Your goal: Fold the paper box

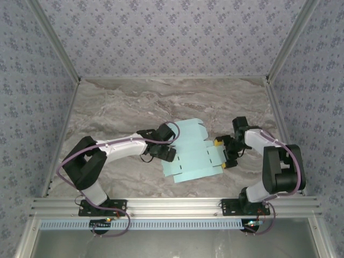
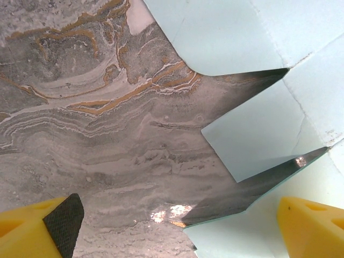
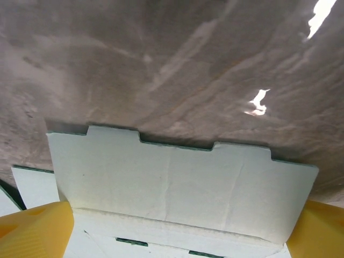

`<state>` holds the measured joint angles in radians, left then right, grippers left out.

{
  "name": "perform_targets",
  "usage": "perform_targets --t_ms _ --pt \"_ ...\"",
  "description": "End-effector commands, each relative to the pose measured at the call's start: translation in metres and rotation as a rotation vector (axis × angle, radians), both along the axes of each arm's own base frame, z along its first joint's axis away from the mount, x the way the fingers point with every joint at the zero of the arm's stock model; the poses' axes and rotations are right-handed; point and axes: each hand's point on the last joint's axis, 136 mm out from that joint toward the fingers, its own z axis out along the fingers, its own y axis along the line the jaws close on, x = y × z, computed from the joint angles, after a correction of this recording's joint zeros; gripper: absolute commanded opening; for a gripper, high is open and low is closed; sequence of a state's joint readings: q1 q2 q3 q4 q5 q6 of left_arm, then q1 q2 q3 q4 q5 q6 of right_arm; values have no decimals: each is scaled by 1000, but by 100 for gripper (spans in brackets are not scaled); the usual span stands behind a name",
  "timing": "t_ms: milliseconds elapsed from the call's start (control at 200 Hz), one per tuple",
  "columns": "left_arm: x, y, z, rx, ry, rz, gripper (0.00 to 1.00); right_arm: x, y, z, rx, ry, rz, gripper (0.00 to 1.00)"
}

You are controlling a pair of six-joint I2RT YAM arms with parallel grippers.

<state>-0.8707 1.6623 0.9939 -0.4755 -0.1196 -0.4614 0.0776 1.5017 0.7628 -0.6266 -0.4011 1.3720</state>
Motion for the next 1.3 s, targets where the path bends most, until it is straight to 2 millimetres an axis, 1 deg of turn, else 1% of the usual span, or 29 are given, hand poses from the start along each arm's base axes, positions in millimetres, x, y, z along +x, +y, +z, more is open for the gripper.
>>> perform_targets --t_ms 0,225,340,475,550,695,780,864,949,1019,1024,1039,1049,1149,1294 --pt "2 -2 7 -7 -10 -1 95 2 2 4 -4 20 27 100" --pt "2 -4 4 -14 -6 -7 95 9 -2 3 -59 47 59 100" --pt "2 -5 3 -19 -4 -5 95 10 -2 2 -86 73 85 100" --pt "2 -8 1 -30 -1 -6 95 17 4 1 -85 75 132 100" --pt "2 -9 0 -34 6 -7 95 16 1 1 -115 92 147 100" --pt "3 -10 -1 -32 9 -7 95 18 -5 11 -181 120 183 100" --pt "3 -10 -2 -32 6 -7 95 21 -6 21 -218 115 216 100" --pt "3 -10 -3 -34 7 -4 95 24 -11 35 -292 127 243 100" --pt "3 -10 -5 -34 5 -4 95 22 -9 34 -324 134 231 100" --pt "3 -10 -6 -33 2 -3 95 21 -8 30 -326 154 216 100" --pt "3 -10 -6 -33 3 -3 95 21 -8 29 -326 155 216 100" --pt "3 -9 -6 -32 3 -3 95 30 -6 35 -325 130 213 100" --pt "3 -10 -6 -33 2 -3 95 31 -5 34 -326 130 213 100" --pt "3 -9 -6 -36 0 -3 95 34 -6 25 -352 161 229 100" --pt "3 -10 -5 -43 -5 -5 95 39 -8 20 -406 185 254 100"
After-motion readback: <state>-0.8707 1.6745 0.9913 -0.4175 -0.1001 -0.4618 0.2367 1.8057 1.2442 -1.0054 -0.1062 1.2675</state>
